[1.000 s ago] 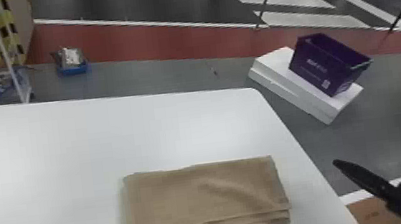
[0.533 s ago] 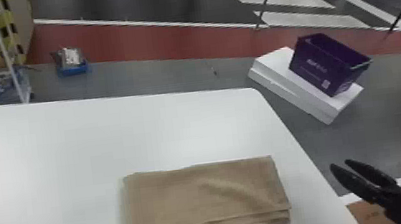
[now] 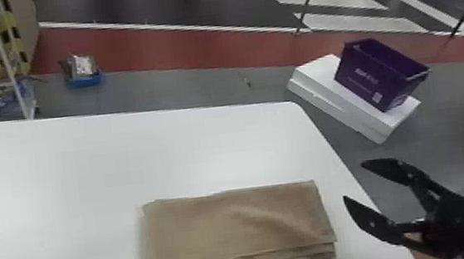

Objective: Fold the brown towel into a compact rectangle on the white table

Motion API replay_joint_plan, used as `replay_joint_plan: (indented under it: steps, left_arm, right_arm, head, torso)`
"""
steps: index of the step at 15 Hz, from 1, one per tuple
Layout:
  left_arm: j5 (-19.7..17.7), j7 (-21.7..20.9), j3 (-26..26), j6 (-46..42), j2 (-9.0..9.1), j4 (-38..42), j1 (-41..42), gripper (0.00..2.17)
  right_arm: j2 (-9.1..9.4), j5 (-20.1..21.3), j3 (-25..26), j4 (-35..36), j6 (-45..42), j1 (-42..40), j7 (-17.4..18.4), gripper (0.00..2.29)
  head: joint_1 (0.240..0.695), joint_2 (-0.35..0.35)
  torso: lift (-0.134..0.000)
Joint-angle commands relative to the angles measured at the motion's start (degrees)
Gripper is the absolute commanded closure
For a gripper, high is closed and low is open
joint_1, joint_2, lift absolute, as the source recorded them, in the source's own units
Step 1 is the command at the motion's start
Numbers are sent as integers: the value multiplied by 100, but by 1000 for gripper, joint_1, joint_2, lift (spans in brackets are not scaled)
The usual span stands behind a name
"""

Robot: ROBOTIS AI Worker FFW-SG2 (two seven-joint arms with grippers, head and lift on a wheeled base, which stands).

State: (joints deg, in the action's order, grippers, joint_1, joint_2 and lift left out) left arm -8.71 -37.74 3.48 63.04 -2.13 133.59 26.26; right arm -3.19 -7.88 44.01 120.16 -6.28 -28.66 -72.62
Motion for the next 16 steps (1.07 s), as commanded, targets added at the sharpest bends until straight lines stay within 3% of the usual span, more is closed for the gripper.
replay_joint_plan:
  steps: [1,3,7,10,16]
  left_arm:
    - [-61,-93,30,407,-6,18,-68,215]
    - [-70,-128,39,565,-6,36,-86,215]
    - [-87,-128,13,688,2,44,-95,215]
    - [-131,-172,57,952,-6,80,-95,215]
    - [-78,-172,4,1215,2,159,-156,211]
  right_arm:
    - [-112,498,-252,61,-1186,-210,-51,343]
    - [-165,894,-402,69,-1608,-307,-33,343]
    - [-200,1395,-586,52,-1590,-316,64,346]
    - [-402,2168,-841,17,-1731,-316,108,404]
    - [-657,2862,-1184,78,-1239,-228,-130,505]
  head:
    - [695,-350]
    - [695,-350]
    - [695,-350]
    - [695,-350]
    - [695,-350]
  torso:
    - [-123]
    - [-123]
    - [-123]
    - [-123]
    - [-123]
